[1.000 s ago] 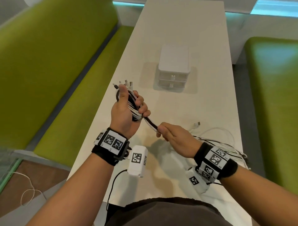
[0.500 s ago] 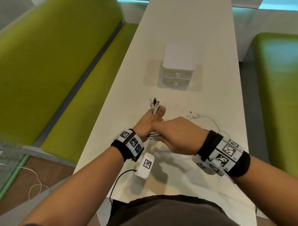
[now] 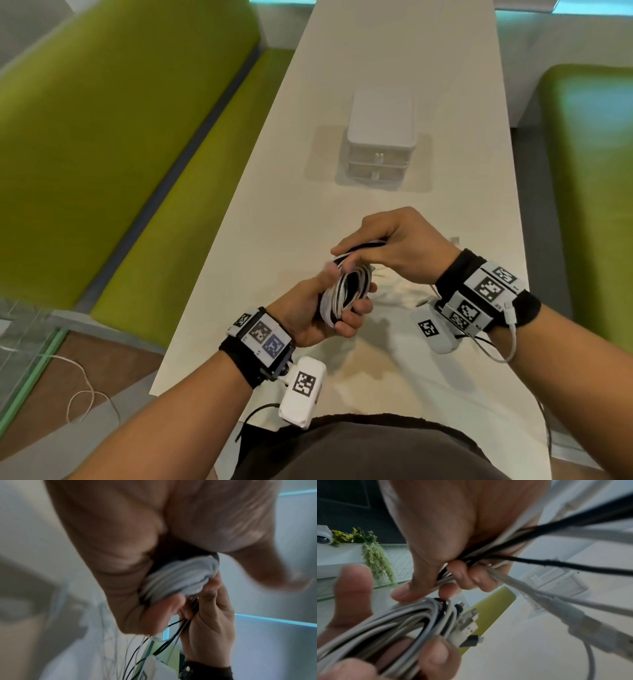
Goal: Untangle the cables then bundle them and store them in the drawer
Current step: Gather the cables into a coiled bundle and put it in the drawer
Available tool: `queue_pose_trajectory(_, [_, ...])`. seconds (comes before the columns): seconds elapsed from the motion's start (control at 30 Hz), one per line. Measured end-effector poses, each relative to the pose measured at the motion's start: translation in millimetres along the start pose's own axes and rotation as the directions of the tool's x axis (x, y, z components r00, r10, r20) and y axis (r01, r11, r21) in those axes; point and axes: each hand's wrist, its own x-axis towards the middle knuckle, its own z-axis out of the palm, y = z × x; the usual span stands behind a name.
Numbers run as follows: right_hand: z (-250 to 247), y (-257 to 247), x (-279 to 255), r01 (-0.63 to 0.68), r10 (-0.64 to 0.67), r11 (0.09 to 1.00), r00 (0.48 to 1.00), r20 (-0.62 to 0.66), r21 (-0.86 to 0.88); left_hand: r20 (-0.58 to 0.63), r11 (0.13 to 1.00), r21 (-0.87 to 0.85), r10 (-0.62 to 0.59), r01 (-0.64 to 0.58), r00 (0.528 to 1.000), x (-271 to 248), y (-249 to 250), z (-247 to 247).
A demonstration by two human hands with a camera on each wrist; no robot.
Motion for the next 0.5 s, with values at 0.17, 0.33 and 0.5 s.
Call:
queue_pose_trajectory(0.17, [-2.2,7.5,1.9,0.105,-0.054,0.917,0.989,0.141,-0.385,-0.263,0.960,0.276,0.038,0.037,0.964,-5.5,8.2,0.9])
queue_pose_trajectory(0.33, [-8.4,9.7,-5.0,0.039,-0.012,0.916,0.997,0.071,-0.399,-0.271,0.952,0.303,0.118,-0.032,0.955,-11.1,12.3,-1.6])
queue_pose_trajectory(0.5, [-5.9,8.6,-11.1,-0.115,0.095,0.989,0.975,-0.200,-0.088,-0.291,0.956,0.211,0.261,-0.204,0.920,-7.0,15.6,-3.1])
